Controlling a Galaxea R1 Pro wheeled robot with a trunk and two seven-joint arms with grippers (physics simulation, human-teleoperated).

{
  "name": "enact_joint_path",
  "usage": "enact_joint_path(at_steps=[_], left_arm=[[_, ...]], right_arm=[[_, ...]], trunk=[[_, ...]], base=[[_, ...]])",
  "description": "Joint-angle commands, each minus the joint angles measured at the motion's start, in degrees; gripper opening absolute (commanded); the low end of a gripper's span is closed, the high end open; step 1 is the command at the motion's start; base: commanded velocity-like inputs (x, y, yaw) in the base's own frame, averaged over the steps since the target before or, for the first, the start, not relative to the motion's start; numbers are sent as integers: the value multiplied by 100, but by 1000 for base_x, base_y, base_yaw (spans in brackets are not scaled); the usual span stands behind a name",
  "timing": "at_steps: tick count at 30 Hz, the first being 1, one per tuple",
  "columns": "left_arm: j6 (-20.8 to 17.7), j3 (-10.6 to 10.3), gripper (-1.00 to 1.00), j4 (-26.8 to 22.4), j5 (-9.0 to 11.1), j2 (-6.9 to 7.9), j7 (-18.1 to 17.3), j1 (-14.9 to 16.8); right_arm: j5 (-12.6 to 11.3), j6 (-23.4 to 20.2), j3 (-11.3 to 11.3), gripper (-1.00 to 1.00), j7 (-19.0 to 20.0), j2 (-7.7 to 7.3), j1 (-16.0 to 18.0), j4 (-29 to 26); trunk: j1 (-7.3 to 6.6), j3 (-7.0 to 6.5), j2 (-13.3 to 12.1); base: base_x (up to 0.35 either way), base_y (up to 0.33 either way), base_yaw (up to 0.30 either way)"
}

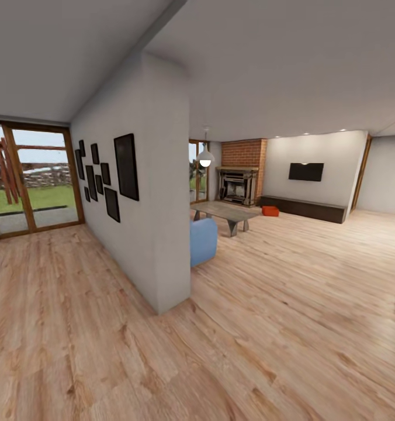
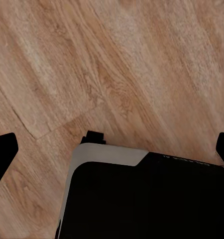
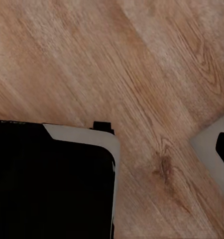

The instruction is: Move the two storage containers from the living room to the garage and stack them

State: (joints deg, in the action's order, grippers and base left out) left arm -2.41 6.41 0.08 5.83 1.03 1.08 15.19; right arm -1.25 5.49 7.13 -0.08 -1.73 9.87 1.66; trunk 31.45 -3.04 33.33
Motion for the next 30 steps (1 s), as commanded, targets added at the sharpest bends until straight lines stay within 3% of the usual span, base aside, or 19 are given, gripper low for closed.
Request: enact_joint_path(at_steps=[1,16,30], left_arm=[[-18,19,100,1,58,-1,6,2],[4,19,100,1,58,1,6,2],[4,19,100,1,58,2,6,2]], right_arm=[[-8,36,32,100,-1,-4,4,16],[19,42,25,100,96,-11,5,17],[19,34,25,100,96,-3,4,17]], trunk=[[5,1,2],[5,2,2],[5,29,2]], base=[[323,0,0],[323,0,-12],[323,0,-222]])
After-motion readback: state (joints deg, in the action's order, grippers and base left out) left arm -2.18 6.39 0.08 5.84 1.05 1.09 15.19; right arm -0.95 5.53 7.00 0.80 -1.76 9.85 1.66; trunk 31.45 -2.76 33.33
